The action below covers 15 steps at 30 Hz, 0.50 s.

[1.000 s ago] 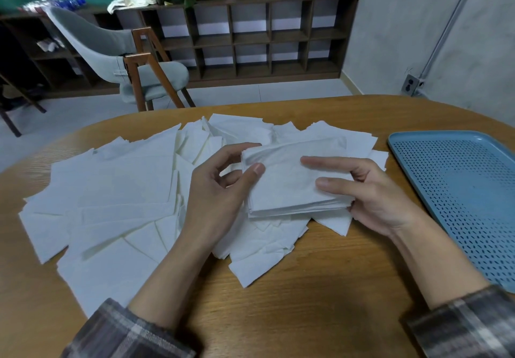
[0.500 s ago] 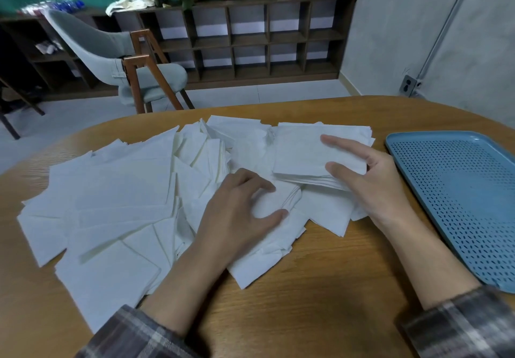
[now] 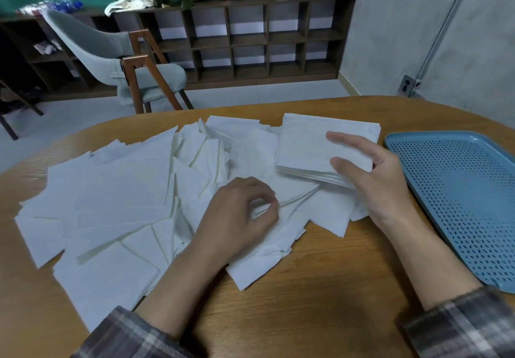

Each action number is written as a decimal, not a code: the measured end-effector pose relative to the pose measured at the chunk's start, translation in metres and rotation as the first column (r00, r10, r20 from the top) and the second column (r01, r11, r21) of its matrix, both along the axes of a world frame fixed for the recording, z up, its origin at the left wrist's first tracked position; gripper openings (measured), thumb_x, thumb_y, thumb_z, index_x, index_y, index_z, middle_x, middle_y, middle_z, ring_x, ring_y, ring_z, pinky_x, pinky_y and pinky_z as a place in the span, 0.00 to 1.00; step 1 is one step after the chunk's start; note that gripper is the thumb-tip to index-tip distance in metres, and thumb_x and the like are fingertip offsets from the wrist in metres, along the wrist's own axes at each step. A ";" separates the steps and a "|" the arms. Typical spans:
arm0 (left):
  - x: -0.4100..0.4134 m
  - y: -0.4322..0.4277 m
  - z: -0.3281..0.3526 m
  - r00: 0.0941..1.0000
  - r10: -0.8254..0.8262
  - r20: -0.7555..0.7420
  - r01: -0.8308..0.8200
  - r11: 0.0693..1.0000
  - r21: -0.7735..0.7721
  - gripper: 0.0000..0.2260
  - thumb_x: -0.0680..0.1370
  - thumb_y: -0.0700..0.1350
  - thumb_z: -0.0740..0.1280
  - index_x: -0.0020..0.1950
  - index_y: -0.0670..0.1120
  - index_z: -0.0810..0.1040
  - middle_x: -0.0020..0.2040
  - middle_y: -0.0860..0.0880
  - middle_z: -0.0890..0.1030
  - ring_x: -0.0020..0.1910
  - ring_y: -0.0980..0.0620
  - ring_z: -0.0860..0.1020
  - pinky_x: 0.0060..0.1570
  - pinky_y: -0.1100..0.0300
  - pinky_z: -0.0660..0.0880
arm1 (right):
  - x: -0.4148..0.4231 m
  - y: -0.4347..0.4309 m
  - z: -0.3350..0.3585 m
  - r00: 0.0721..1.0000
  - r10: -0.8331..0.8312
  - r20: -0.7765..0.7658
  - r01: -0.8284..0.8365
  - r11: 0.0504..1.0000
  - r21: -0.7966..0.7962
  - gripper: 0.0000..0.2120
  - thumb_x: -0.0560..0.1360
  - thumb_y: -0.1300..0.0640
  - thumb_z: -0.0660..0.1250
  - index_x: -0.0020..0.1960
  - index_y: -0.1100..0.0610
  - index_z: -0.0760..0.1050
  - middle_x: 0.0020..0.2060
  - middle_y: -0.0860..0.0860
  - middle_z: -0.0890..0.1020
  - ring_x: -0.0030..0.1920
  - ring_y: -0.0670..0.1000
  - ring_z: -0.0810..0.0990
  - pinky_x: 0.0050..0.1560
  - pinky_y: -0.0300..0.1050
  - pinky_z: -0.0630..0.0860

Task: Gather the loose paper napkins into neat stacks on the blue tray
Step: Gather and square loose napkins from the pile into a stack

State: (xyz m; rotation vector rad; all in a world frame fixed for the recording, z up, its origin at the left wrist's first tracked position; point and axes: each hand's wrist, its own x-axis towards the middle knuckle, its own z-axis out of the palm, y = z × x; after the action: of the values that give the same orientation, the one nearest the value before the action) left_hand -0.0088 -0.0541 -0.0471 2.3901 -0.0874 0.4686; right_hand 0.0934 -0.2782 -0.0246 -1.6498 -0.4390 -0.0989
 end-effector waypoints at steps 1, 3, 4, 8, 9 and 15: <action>-0.001 -0.001 0.001 1.000 -0.021 -0.004 0.021 1.000 -0.010 0.02 0.78 0.48 0.74 0.47 0.52 0.87 0.49 0.60 0.86 0.52 0.59 0.82 0.55 0.54 0.79 | 0.000 0.000 0.000 1.000 0.002 -0.001 -0.002 1.000 0.006 0.19 0.78 0.67 0.72 0.62 0.49 0.85 0.60 0.37 0.85 0.66 0.35 0.78 0.62 0.24 0.70; -0.003 -0.002 0.003 0.998 -0.064 -0.002 0.064 0.997 -0.040 0.03 0.77 0.48 0.74 0.48 0.51 0.87 0.48 0.60 0.86 0.52 0.60 0.83 0.54 0.57 0.79 | 0.000 0.000 0.000 1.000 0.004 -0.001 -0.004 1.000 0.012 0.19 0.78 0.67 0.72 0.62 0.49 0.85 0.60 0.37 0.85 0.66 0.36 0.78 0.61 0.25 0.70; -0.004 -0.003 0.004 0.996 -0.090 -0.003 0.090 0.995 -0.048 0.04 0.77 0.48 0.74 0.48 0.50 0.88 0.48 0.61 0.87 0.52 0.61 0.83 0.54 0.59 0.79 | 0.000 0.000 0.000 1.000 0.003 0.003 -0.004 1.000 0.011 0.19 0.78 0.68 0.72 0.62 0.49 0.85 0.60 0.38 0.85 0.66 0.36 0.78 0.61 0.24 0.70; -0.009 -0.005 0.007 0.980 -0.188 -0.069 0.180 0.977 -0.113 0.04 0.77 0.44 0.75 0.49 0.50 0.89 0.49 0.60 0.87 0.53 0.63 0.83 0.53 0.70 0.76 | -0.002 0.001 0.002 0.999 0.025 0.032 -0.025 1.000 -0.009 0.18 0.78 0.68 0.71 0.61 0.48 0.84 0.60 0.37 0.85 0.66 0.37 0.78 0.64 0.26 0.70; -0.010 -0.005 0.008 0.977 -0.193 -0.090 0.179 0.974 -0.142 0.04 0.78 0.43 0.75 0.49 0.50 0.90 0.49 0.60 0.87 0.53 0.63 0.84 0.52 0.70 0.76 | -0.001 0.001 0.002 0.999 0.036 0.023 -0.036 0.999 -0.008 0.18 0.79 0.67 0.70 0.61 0.48 0.84 0.60 0.37 0.85 0.67 0.36 0.78 0.65 0.28 0.70; -0.011 -0.006 0.019 0.993 -0.116 -0.015 0.104 0.932 -0.347 0.06 0.83 0.42 0.70 0.49 0.50 0.86 0.47 0.59 0.86 0.51 0.57 0.83 0.52 0.65 0.74 | -0.002 0.000 0.001 0.993 0.122 0.010 -0.121 0.992 -0.046 0.20 0.80 0.69 0.67 0.63 0.48 0.83 0.62 0.37 0.84 0.69 0.37 0.76 0.71 0.38 0.67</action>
State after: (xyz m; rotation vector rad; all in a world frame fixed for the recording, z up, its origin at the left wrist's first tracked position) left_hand -0.0198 -0.0601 -0.0285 2.0341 -0.1128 0.3552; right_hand 0.0919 -0.2781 -0.0237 -1.6641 -0.5541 -0.0091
